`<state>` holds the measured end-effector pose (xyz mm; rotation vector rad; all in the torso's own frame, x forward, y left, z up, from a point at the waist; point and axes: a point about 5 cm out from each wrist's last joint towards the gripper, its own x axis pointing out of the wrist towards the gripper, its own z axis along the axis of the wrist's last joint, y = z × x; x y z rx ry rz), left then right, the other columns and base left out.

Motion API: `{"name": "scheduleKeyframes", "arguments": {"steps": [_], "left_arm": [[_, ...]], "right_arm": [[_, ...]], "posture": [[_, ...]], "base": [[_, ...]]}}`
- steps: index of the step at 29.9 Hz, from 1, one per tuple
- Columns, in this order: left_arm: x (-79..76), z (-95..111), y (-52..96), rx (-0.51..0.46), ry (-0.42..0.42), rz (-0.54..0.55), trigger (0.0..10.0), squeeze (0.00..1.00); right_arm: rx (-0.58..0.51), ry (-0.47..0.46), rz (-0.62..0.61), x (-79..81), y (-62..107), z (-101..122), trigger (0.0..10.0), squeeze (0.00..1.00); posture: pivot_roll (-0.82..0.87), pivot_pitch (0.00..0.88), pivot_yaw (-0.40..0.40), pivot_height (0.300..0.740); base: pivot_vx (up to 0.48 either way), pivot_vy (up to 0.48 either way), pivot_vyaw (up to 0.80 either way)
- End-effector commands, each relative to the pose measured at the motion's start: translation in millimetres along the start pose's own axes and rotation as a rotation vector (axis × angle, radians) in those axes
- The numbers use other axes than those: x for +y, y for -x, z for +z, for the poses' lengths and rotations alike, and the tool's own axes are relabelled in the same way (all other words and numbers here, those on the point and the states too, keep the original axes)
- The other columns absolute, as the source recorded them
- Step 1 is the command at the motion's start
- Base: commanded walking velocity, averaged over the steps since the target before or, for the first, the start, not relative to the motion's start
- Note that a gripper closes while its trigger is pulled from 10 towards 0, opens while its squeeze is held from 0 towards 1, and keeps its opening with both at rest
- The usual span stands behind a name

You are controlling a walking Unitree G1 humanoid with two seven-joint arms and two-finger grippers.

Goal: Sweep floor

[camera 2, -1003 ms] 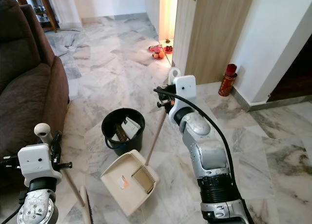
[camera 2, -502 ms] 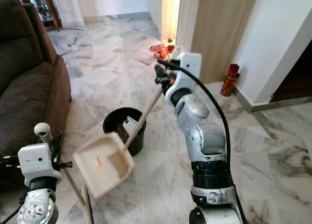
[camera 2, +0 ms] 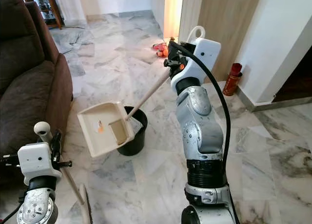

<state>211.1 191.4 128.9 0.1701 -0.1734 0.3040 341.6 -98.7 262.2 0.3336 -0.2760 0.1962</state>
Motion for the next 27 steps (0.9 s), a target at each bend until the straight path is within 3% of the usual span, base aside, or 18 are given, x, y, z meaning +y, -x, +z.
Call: {"name": "scheduleKeyframes", "arguments": {"steps": [1,8,22,27], "left_arm": [[2.5,11,-1.2,-0.064,-0.029,0.007,10.0,0.0],[2.9,10,-0.2,-0.06,-0.031,0.007,10.0,0.0],[4.7,11,-1.2,-0.063,-0.042,0.017,10.0,0.0],[4.8,12,-1.4,-0.063,-0.043,0.02,10.0,0.0]], "right_arm": [[-0.066,-0.011,0.02,7.0,3.1,8,10.0,0.0],[-0.069,0.039,-0.019,0.3,8.2,-4,10.0,0.0],[-0.092,0.037,-0.021,0.6,8.2,-5,10.0,0.0],[-0.095,0.04,-0.017,1.4,8.1,-5,10.0,0.0]], "posture": [[-0.12,0.05,0.047,0.74],[-0.12,0.041,0.052,0.74],[-0.11,0.044,0.053,0.74],[-0.11,0.053,0.052,0.74]], "base": [[0.0,0.0,0.0],[0.0,0.0,0.0],[0.0,0.0,0.0],[0.247,0.0,0.0]]}}
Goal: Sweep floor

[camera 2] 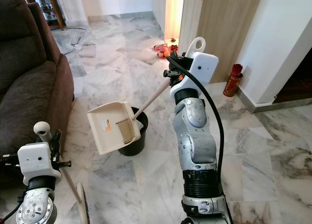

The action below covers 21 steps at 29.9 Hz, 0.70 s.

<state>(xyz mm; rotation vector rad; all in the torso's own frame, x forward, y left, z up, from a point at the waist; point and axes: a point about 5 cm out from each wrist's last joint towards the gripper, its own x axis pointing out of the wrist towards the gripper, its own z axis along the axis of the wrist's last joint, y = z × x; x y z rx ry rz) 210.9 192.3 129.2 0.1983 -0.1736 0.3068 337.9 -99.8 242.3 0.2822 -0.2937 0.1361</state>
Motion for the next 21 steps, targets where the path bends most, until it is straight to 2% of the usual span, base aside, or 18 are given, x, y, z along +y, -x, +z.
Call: {"name": "scheduleKeyframes", "arguments": {"steps": [1,3,9,21], "left_arm": [[4.2,11.6,-1.3,-0.058,-0.015,0.022,10.0,0.0],[4.1,11.6,-1.2,-0.058,-0.015,0.023,10.0,0.0],[4.0,11.6,-1.3,-0.058,-0.016,0.026,10.0,0.0],[4.4,11.7,-1.7,-0.059,-0.017,0.028,10.0,0.0]], "right_arm": [[-0.076,-0.019,0.034,7.3,-1.4,13.0,10.0,0.0],[-0.078,-0.012,0.043,8.4,-1.5,13.4,10.0,0.0],[-0.077,-0.01,0.06,10.7,-1.2,12.7,10.0,0.0],[-0.069,-0.026,0.084,13.7,-1.0,11.2,10.0,0.0]], "posture": [[-0.11,0.054,0.051,0.74],[-0.11,0.055,0.05,0.74],[-0.11,0.057,0.049,0.74],[-0.11,0.059,0.047,0.74]], "base": [[0.266,0.0,0.0],[0.272,0.0,0.0],[0.279,0.0,0.51],[0.277,0.0,0.0]]}}
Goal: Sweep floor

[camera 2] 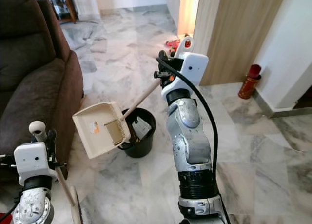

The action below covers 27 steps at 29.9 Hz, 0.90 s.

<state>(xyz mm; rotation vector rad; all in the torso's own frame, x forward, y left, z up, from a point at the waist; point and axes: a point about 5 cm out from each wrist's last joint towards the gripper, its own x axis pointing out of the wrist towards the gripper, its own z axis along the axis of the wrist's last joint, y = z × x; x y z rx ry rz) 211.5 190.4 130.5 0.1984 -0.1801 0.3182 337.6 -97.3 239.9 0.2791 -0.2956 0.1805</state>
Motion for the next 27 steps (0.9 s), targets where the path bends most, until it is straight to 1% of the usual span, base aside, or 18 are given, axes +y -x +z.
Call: {"name": "scheduleKeyframes", "arguments": {"steps": [1,8,14,16,26,27], "left_arm": [[6.2,10.0,-1.5,-0.054,-0.017,0.016,10.0,0.0],[6.7,10.2,-1.5,-0.055,-0.018,0.018,10.0,0.0],[6.3,10.5,-1.5,-0.055,-0.019,0.017,10.0,0.0],[6.3,10.5,-1.6,-0.055,-0.018,0.018,10.0,0.0],[6.4,10.8,-1.7,-0.055,-0.018,0.018,10.0,0.0],[6.4,10.8,-1.7,-0.055,-0.018,0.018,10.0,0.0]], "right_arm": [[-0.074,-0.021,0.041,12.1,-2.2,13.9,10.0,0.0],[-0.07,-0.02,0.058,14.1,-1.6,13.3,10.0,0.0],[-0.066,-0.016,0.071,15.5,-1.5,12.5,10.0,0.0],[-0.062,-0.029,0.069,15.7,-1.5,11.8,10.0,0.0],[-0.073,-0.034,0.071,15.6,-2.2,13.7,10.0,0.0],[-0.083,-0.001,0.027,10.3,-3.0,15.3,10.0,0.0]], "posture": [[-0.11,0.059,0.047,0.74],[-0.11,0.059,0.048,0.74],[-0.11,0.06,0.048,0.74],[-0.11,0.06,0.048,0.74],[-0.11,0.061,0.048,0.74],[-0.11,0.06,0.048,0.74]], "base": [[0.281,0.0,0.0],[0.282,0.0,0.0],[0.281,0.0,0.59],[0.281,0.0,0.0],[0.282,0.0,0.0],[0.285,0.0,0.0]]}}
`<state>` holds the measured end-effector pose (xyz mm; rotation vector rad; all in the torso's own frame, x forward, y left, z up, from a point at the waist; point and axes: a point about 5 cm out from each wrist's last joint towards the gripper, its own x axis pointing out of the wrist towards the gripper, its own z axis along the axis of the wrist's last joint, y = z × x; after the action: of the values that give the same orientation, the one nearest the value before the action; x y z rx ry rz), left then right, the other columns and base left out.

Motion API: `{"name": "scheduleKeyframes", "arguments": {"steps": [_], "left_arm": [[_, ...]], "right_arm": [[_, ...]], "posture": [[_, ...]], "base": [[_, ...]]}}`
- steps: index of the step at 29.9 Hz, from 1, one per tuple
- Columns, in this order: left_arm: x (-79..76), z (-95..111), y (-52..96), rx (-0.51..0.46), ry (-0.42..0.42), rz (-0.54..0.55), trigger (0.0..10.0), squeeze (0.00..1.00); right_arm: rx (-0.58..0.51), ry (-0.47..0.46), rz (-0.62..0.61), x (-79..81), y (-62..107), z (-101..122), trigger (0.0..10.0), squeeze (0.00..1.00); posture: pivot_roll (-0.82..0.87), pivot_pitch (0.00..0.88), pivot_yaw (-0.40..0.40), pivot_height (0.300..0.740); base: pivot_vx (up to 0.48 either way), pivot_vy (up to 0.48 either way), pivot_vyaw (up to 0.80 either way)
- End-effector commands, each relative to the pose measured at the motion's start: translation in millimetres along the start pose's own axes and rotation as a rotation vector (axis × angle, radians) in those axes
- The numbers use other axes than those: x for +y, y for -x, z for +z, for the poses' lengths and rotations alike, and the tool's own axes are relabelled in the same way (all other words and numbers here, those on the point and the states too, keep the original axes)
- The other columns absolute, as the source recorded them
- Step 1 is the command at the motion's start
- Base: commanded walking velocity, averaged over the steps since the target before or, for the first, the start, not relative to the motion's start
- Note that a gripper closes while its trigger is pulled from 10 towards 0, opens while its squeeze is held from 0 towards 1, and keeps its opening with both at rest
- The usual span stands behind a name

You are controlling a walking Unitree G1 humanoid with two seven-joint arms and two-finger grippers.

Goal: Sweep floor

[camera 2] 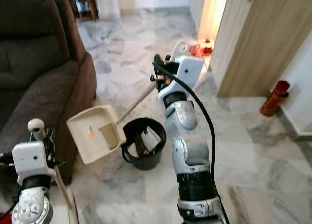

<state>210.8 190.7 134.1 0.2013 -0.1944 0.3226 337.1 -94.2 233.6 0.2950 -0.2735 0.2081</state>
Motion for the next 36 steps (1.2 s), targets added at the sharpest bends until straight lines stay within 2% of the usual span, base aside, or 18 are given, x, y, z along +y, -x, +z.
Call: {"name": "scheduleKeyframes", "arguments": {"steps": [1,4,5,7,33,35,36], "left_arm": [[5.3,7,-1.7,-0.041,-0.017,0.012,10.0,0.0],[5.6,7,-1.7,-0.042,-0.017,0.013,10.0,0.0],[5.5,7,-1.7,-0.041,-0.017,0.013,10.0,0.0],[5.2,7,-1.7,-0.041,-0.017,0.012,10.0,0.0],[5.1,7,-1.6,-0.041,-0.016,0.011,10.0,0.0],[4.4,7,-1.7,-0.04,-0.017,0.009,10.0,0.0],[3.1,7,-1.5,-0.043,-0.013,0.003,10.0,0.0]], "right_arm": [[-0.115,0.053,-0.032,5.0,-5.2,23,10.0,0.0],[-0.162,0.125,-0.131,-11.0,-7.3,30,10.0,0.0],[-0.164,0.119,-0.185,-21.0,-8.8,32,10.0,0.0],[-0.145,0.073,-0.204,-25.3,-9.7,31,10.0,0.0],[-0.149,0.069,-0.22,-25.5,-11.7,30,10.0,0.0],[-0.132,0.069,-0.167,-16.5,-10.7,25,10.0,0.0],[-0.151,0.103,-0.065,-7.3,-10.1,26,10.0,0.0]], "posture": [[-0.11,0.06,0.048,0.74],[-0.11,0.06,0.048,0.74],[-0.11,0.06,0.048,0.74],[-0.11,0.06,0.048,0.74],[-0.11,0.06,0.048,0.74],[-0.11,0.056,0.048,0.74],[-0.11,0.056,0.045,0.74]], "base": [[0.285,0.0,0.0],[0.282,0.0,0.0],[0.285,0.0,0.0],[0.285,0.0,0.0],[0.285,0.0,0.0],[0.283,0.0,0.0],[0.0,0.0,0.0]]}}
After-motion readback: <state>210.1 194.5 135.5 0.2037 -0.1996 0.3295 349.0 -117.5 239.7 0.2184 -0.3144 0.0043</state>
